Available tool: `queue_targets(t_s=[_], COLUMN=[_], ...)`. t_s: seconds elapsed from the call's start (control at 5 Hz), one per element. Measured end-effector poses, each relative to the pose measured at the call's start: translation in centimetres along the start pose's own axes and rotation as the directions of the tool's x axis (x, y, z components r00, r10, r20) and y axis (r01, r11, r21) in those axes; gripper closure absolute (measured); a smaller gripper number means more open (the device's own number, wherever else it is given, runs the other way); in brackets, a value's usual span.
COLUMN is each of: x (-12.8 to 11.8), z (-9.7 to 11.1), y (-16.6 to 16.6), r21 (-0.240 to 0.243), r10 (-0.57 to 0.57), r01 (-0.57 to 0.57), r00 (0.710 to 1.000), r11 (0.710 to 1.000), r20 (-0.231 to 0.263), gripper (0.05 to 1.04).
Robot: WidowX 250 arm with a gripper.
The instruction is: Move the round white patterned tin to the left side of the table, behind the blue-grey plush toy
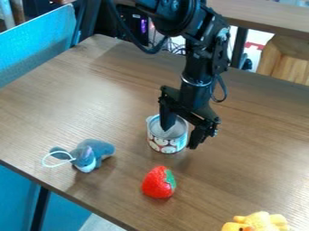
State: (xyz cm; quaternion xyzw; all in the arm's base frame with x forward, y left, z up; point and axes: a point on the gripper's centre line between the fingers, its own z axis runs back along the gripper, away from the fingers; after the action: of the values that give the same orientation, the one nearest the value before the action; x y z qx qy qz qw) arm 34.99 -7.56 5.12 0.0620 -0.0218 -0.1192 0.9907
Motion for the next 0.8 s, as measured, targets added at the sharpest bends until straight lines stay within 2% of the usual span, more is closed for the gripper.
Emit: queue_targets(t_s=[0.2, 0.4, 0.6, 0.8], x=[0.2, 0.6, 0.2, -1.3], z=[-0.8, -1.1, -1.7, -2.5], y=[0.3, 1.2, 4.8, 10.0], r21=[0.021, 0.070, 0.135, 0.178], r10=[0.017, 0.027, 0.097, 0.218], r01=[-0.017, -0.027, -0.091, -0.202], r00=[1.000, 1.000, 0.995, 0.973], r11=[1.000, 0.997, 0.987, 0.963], r20=[-0.003, -0.006, -0.036, -0.078], gripper=[0.082, 0.082, 0.082, 0.082])
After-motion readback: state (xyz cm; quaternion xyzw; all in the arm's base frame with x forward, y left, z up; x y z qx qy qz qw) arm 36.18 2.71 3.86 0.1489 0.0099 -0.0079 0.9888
